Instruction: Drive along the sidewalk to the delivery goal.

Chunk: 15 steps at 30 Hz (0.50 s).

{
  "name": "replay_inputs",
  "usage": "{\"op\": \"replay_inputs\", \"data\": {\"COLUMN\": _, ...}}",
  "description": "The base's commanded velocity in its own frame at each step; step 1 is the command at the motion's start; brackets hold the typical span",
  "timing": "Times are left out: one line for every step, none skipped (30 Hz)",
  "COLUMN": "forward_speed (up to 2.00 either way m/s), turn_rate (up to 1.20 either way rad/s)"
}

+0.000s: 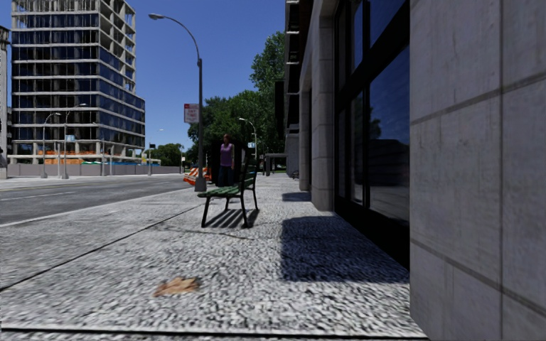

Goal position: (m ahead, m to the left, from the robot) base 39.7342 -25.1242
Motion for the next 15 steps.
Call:
{"op": "replay_inputs", "data": {"forward_speed": 2.0, "turn_rate": 0.0}}
{"op": "replay_inputs", "data": {"forward_speed": 2.0, "turn_rate": 0.0}}
{"op": "replay_inputs", "data": {"forward_speed": 2.0, "turn_rate": 0.0}}
{"op": "replay_inputs", "data": {"forward_speed": 2.0, "turn_rate": 0.0}}
{"op": "replay_inputs", "data": {"forward_speed": 2.0, "turn_rate": 0.0}}
{"op": "replay_inputs", "data": {"forward_speed": 2.0, "turn_rate": 0.0}}
{"op": "replay_inputs", "data": {"forward_speed": 2.0, "turn_rate": 0.0}}
{"op": "replay_inputs", "data": {"forward_speed": 2.0, "turn_rate": 0.0}}
{"op": "replay_inputs", "data": {"forward_speed": 2.0, "turn_rate": 0.0}}
{"op": "replay_inputs", "data": {"forward_speed": 2.0, "turn_rate": 0.0}}
{"op": "replay_inputs", "data": {"forward_speed": 2.0, "turn_rate": 0.0}}
{"op": "replay_inputs", "data": {"forward_speed": 2.0, "turn_rate": 0.0}}
{"op": "replay_inputs", "data": {"forward_speed": 2.0, "turn_rate": 0.0}}
{"op": "replay_inputs", "data": {"forward_speed": 2.0, "turn_rate": 0.0}}
{"op": "replay_inputs", "data": {"forward_speed": 2.0, "turn_rate": 0.0}}
